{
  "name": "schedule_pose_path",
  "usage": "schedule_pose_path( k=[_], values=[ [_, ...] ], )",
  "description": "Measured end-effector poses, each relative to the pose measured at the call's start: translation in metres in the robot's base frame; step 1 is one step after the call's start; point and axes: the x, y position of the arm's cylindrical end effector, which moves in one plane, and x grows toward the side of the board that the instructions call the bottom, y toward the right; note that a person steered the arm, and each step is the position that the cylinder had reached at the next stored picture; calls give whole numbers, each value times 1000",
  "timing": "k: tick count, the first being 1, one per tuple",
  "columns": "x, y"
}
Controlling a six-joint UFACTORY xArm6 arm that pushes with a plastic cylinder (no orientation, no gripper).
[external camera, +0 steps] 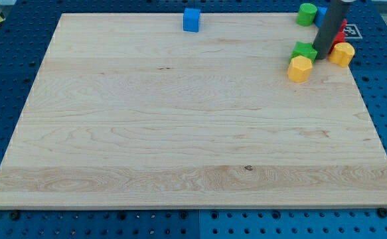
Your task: Move your arm towards center right
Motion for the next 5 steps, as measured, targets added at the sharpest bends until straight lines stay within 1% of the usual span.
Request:
schedule_pose_path(
  k=[1,2,3,4,5],
  values=[
    [18,0],
    [52,0],
    [62,0],
    [105,-1],
    [153,-31]
  ],
)
